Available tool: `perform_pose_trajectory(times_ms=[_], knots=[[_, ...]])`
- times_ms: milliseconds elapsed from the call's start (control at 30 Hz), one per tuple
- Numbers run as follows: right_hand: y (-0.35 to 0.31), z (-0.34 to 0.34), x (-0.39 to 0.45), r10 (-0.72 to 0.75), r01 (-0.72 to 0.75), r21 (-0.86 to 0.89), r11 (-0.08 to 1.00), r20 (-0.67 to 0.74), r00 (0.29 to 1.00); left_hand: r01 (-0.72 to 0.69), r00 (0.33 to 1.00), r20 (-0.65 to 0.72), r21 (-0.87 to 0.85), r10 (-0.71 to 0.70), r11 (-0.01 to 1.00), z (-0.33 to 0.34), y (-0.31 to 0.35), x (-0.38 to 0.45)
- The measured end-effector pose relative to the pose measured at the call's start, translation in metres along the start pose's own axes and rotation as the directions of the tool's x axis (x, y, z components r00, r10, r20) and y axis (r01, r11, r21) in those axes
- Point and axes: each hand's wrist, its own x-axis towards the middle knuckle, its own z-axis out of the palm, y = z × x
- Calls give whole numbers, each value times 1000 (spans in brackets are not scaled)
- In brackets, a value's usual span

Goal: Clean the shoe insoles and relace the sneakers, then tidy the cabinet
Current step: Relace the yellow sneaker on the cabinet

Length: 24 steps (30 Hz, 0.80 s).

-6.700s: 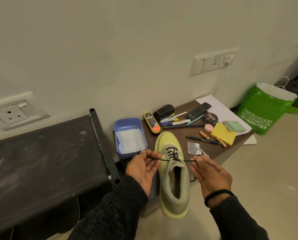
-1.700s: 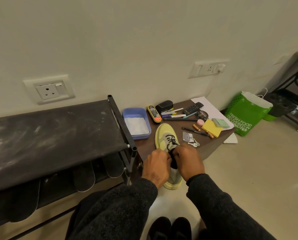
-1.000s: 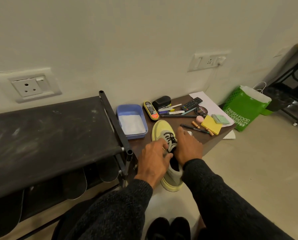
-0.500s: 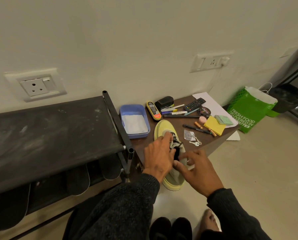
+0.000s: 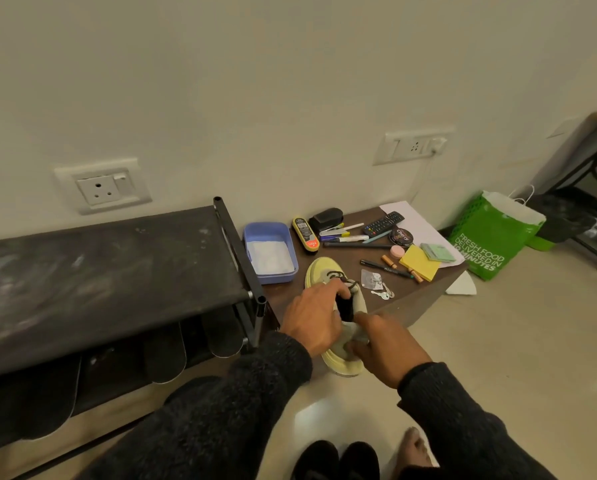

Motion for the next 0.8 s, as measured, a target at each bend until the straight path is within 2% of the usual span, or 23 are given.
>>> perform_pose_trajectory(times_ms=[100, 167, 300, 400, 467, 600, 800], knots=[[-17, -31, -23, -19, 21, -68, 997, 34, 999, -73, 968, 245, 96, 48, 993, -31, 8, -29], [-36, -56, -45, -51, 59, -107, 993, 72, 996, -134, 933, 353, 142, 76, 981, -57, 20, -52], [-83, -102, -96, -134, 153, -190, 970, 111, 985, -190, 896, 428, 119, 122, 974, -121, 61, -104], [-137, -126, -137, -280, 297, -255, 920, 99, 955, -109, 873, 480, 18, 88, 994, -174, 78, -157], [-174, -136, -161, -379, 393, -213, 894, 107, 919, -52, 868, 491, -67, 78, 996, -203, 82, -191], [-247, -140, -206, -516, 539, -180, 823, 161, 842, 6, 906, 422, -111, 41, 994, -256, 79, -275], [-331, -117, -249, -620, 662, -37, 748, 317, 718, 169, 930, 348, -109, -122, 980, -303, 55, -389]])
